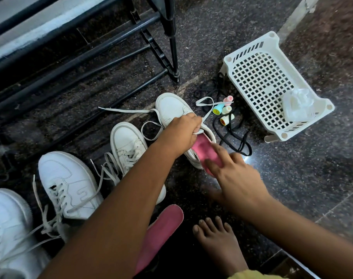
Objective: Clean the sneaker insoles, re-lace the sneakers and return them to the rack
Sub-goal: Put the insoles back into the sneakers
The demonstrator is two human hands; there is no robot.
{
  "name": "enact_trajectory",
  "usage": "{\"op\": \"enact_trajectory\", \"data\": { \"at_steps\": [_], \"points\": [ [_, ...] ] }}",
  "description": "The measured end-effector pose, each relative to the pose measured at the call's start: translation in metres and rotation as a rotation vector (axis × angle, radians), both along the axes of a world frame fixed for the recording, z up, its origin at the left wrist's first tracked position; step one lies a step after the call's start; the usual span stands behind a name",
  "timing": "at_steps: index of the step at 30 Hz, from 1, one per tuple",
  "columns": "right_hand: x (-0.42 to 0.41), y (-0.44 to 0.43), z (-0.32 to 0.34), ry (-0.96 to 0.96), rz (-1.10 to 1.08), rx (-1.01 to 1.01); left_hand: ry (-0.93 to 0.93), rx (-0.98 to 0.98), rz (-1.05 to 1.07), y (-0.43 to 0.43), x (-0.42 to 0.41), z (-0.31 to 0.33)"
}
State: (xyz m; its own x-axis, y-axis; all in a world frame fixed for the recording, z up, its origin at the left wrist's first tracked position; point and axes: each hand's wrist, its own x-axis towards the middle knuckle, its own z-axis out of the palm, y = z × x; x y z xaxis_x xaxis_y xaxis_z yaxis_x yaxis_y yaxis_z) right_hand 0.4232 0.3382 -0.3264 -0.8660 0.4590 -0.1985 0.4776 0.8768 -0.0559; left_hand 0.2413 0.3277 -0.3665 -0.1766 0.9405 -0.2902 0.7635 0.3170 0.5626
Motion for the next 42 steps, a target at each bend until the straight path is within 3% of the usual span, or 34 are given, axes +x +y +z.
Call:
{"op": "enact_trajectory", "data": {
  "at_steps": [2,5,7,10,12,15,19,22,24,27,34,36,39,42],
  "points": [
    [0.026,-0.031,-0.013,0.064,-0.002,-0.089,-0.003,0.005,0.005,-0.001,0.0,-0.001],
    [0.08,-0.113,-0.077,-0.285,0.019,-0.425,-0.006,0.009,0.011,-0.001,0.0,-0.001],
    [0.089,-0.117,-0.101,-0.435,0.142,-0.517,-0.005,0.009,0.011,-0.002,0.0,-0.001],
    [0.028,-0.024,-0.084,-0.075,0.114,-0.142,-0.002,0.01,0.009,-0.002,0.001,-0.001],
    [-0.007,0.024,-0.066,0.117,0.091,0.004,0.001,0.013,0.008,-0.002,0.001,-0.002],
    [-0.021,0.042,-0.067,0.125,0.139,-0.064,0.005,0.015,0.007,-0.002,0.001,-0.001],
    [-0.015,0.027,-0.075,-0.038,0.271,-0.075,0.019,0.009,0.012,-0.002,0.001,0.0],
    [0.062,-0.082,-0.098,-0.491,0.127,-0.411,0.025,0.006,0.01,-0.002,0.002,0.0],
    [0.099,-0.131,-0.124,-0.525,0.059,-0.534,0.028,0.007,0.008,-0.002,0.002,0.0],
    [0.095,-0.119,-0.129,-0.517,-0.081,-0.552,0.028,0.02,0.007,-0.003,0.001,-0.001],
    [0.09,-0.117,-0.129,-0.576,-0.062,-0.578,-0.032,-0.013,-0.038,-0.023,0.0,-0.004],
    [0.083,-0.123,-0.121,-0.72,0.0,-0.608,-0.07,0.018,-0.043,-0.048,-0.005,0.005],
    [0.058,-0.096,-0.1,-0.57,0.071,-0.489,0.008,0.154,-0.035,-0.117,-0.017,0.031],
    [-0.015,-0.036,-0.063,0.062,0.134,-0.165,0.061,0.19,0.101,-0.204,-0.016,0.053]
  ]
}}
